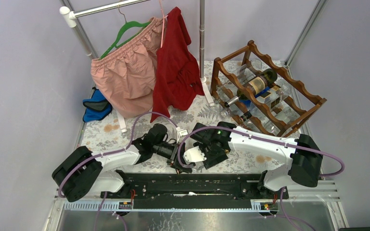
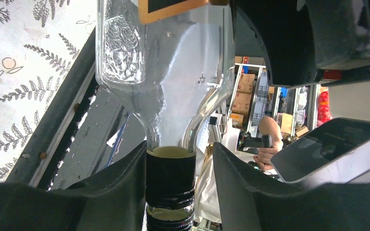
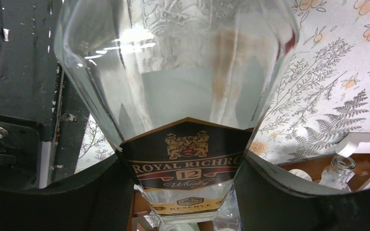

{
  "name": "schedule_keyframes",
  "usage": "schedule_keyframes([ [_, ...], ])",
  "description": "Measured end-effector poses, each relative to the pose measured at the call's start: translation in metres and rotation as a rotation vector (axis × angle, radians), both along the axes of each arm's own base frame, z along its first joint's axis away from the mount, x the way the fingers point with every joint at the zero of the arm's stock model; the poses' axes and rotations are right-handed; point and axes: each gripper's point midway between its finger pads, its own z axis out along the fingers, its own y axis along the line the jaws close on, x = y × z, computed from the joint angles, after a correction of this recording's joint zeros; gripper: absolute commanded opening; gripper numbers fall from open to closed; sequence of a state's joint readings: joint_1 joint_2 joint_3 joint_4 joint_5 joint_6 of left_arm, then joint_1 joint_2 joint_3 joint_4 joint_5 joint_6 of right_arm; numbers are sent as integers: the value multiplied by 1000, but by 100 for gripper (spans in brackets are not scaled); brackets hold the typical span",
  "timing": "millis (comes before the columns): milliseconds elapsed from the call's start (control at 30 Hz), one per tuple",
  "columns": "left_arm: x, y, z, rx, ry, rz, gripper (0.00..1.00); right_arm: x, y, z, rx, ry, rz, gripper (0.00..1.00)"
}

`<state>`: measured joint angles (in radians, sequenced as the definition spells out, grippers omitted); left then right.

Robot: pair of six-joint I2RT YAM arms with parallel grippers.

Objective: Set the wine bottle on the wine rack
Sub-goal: Pick up the wine bottle from the center of the board.

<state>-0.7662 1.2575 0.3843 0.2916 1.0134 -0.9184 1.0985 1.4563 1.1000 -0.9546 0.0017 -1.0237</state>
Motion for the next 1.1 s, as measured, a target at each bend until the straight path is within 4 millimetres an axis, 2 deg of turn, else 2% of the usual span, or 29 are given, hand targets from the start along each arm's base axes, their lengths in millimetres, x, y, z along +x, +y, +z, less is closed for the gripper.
schedule_keyframes([
  [400,1,-1,-1,1,-6,0,52,3,-1,1,-4,-20,-28,0],
  [533,2,-1,0,-4,-13,5,47,3,-1,2,-3,-19,-32,0],
  [667,2,-2,0,-5,-8,9,35,3,1,4,6,-15,-33,0],
  [767,2,-2,-1,-4,-2,10,12,2,1,4,4,-13,-34,0],
  [833,2,-2,-1,-4,3,11,2,2,0,4,3,-12,-34,0],
  [900,2,-2,-1,-6,1,11,0,2,0,4,3,-13,-34,1],
  [967,2,-2,-1,-10,-1,11,0,2,0,4,3,-13,-35,10],
  [1100,1,-1,0,-20,-4,15,0,0,1,3,6,-4,-41,39],
])
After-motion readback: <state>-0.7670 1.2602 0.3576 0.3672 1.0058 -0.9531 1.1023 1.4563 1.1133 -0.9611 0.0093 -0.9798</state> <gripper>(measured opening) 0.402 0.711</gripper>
